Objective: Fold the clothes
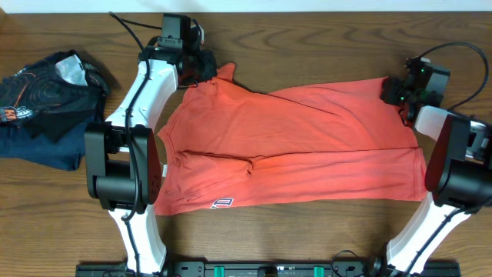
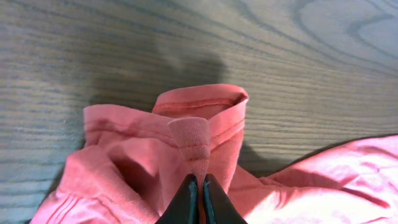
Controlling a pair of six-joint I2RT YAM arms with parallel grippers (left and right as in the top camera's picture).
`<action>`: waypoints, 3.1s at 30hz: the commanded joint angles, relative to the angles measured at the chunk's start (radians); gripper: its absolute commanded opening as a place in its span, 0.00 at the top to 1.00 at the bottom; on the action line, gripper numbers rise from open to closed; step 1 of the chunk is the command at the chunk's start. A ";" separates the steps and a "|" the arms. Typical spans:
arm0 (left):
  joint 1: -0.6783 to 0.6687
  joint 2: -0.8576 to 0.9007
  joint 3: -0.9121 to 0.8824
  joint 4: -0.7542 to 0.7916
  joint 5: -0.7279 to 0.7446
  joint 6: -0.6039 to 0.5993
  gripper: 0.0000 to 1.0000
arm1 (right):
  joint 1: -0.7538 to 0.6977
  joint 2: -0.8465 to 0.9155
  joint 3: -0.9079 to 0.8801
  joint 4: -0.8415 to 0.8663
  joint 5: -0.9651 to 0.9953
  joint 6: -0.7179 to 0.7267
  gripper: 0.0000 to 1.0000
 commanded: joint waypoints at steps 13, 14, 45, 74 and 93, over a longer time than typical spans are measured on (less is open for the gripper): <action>-0.002 0.001 0.003 -0.019 -0.040 0.020 0.94 | 0.028 0.030 0.007 0.007 0.090 0.066 0.78; -0.002 0.001 0.003 -0.021 -0.040 0.020 0.94 | 0.028 0.030 0.007 0.010 0.090 0.066 0.83; -0.002 -0.062 0.003 -0.082 -0.034 -0.026 0.94 | -0.039 -0.297 0.032 -0.312 0.219 0.019 0.99; -0.002 -0.217 0.003 -0.880 0.011 -0.069 0.94 | -0.044 -0.370 0.032 -0.856 0.405 0.067 0.99; -0.041 -0.217 -0.116 -0.944 0.006 -0.025 0.94 | -0.107 -0.370 0.032 -1.043 0.405 0.103 0.99</action>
